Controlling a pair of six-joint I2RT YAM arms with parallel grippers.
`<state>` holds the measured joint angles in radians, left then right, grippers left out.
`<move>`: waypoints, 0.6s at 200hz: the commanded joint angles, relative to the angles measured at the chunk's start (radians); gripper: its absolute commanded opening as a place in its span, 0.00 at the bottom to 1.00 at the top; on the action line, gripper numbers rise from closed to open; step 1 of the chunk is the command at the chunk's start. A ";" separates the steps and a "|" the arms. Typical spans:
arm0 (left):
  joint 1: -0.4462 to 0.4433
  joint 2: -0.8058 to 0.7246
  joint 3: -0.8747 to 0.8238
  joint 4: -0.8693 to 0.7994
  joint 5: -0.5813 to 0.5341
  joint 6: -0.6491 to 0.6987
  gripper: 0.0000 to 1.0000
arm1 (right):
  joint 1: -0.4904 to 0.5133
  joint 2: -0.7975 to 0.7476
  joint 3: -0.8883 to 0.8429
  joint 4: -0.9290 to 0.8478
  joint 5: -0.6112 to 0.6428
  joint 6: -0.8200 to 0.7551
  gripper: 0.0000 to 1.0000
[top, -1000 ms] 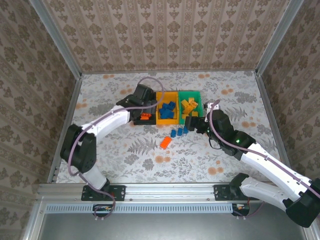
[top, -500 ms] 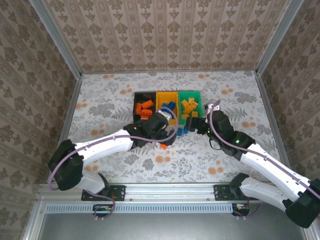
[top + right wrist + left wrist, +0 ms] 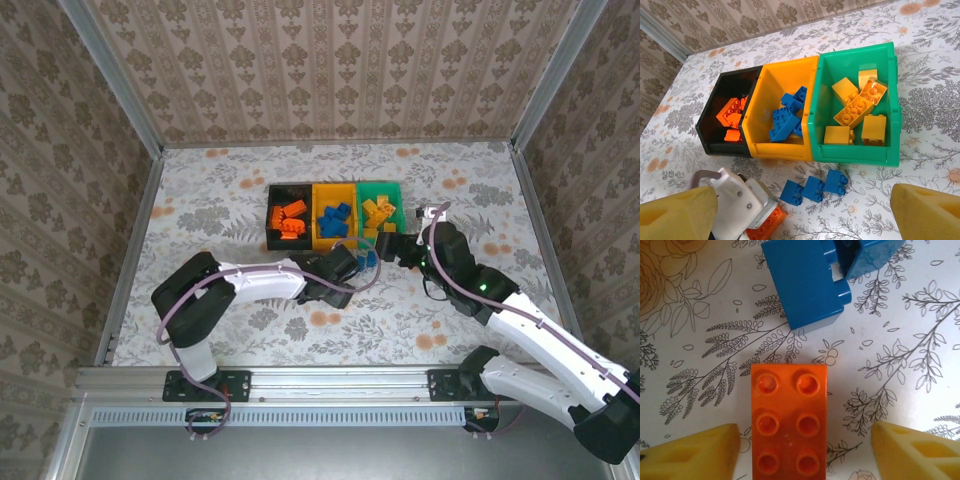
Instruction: Sort the legos into containers by color
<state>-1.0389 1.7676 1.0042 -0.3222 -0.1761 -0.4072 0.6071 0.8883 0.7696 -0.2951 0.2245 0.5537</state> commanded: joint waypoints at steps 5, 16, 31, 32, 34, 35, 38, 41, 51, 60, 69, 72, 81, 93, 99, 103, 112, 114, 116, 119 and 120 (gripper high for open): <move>0.010 0.022 0.013 -0.018 -0.007 -0.014 0.58 | -0.008 -0.019 -0.012 -0.024 -0.007 0.003 0.91; 0.009 0.023 0.011 -0.017 -0.001 -0.015 0.51 | -0.010 -0.021 -0.012 -0.027 -0.007 0.003 0.91; 0.009 0.013 0.007 -0.023 -0.002 -0.017 0.44 | -0.013 -0.022 -0.010 -0.026 -0.008 0.003 0.91; 0.010 0.012 0.007 -0.024 -0.003 -0.016 0.43 | -0.013 -0.023 -0.010 -0.026 -0.008 0.003 0.91; 0.010 0.009 0.007 -0.025 -0.005 -0.018 0.43 | -0.014 -0.023 -0.010 -0.026 -0.008 0.003 0.91; 0.010 0.008 0.007 -0.027 -0.004 -0.018 0.42 | -0.015 -0.023 -0.010 -0.026 -0.008 0.003 0.91; 0.009 0.003 0.005 -0.027 -0.006 -0.018 0.41 | -0.015 -0.024 -0.010 -0.026 -0.008 0.003 0.91; 0.009 -0.003 0.003 -0.029 -0.009 -0.020 0.39 | -0.015 -0.025 -0.010 -0.026 -0.008 0.003 0.91; 0.010 -0.029 -0.006 -0.038 -0.020 -0.022 0.36 | -0.017 -0.025 -0.011 -0.026 -0.009 0.003 0.91; 0.009 -0.062 -0.013 -0.050 -0.032 -0.026 0.33 | -0.018 -0.023 -0.010 -0.027 -0.011 0.005 0.91; 0.012 -0.105 -0.023 -0.062 -0.044 -0.028 0.32 | -0.018 -0.025 -0.010 -0.027 -0.012 0.006 0.91; 0.013 -0.121 -0.025 -0.067 -0.049 -0.027 0.32 | -0.018 -0.025 -0.010 -0.026 -0.013 0.006 0.91; 0.021 -0.173 -0.030 -0.082 -0.061 -0.029 0.31 | -0.019 -0.026 -0.010 -0.025 -0.014 0.008 0.91; 0.041 -0.247 -0.029 -0.107 -0.076 -0.022 0.31 | -0.019 -0.026 -0.010 -0.023 -0.018 0.010 0.91; 0.055 -0.280 -0.024 -0.122 -0.083 -0.016 0.31 | -0.019 -0.023 -0.012 -0.018 -0.020 0.009 0.91; 0.066 -0.300 -0.018 -0.130 -0.085 -0.010 0.31 | -0.020 -0.023 -0.012 -0.018 -0.022 0.011 0.91; 0.101 -0.335 -0.002 -0.146 -0.086 0.005 0.31 | -0.021 -0.021 -0.014 -0.016 -0.022 0.013 0.91; 0.109 -0.338 0.001 -0.149 -0.088 0.008 0.32 | -0.021 -0.021 -0.015 -0.015 -0.023 0.013 0.91; 0.118 -0.345 0.008 -0.152 -0.087 0.011 0.32 | -0.021 -0.021 -0.015 -0.015 -0.023 0.014 0.91; 0.132 -0.352 0.016 -0.157 -0.086 0.014 0.32 | -0.021 -0.019 -0.016 -0.015 -0.022 0.014 0.91; 0.138 -0.354 0.017 -0.158 -0.085 0.016 0.32 | -0.021 -0.019 -0.016 -0.015 -0.022 0.014 0.91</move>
<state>-0.9829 1.5013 0.9783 -0.4065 -0.2176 -0.4236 0.5934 0.8825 0.7654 -0.2955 0.2199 0.5541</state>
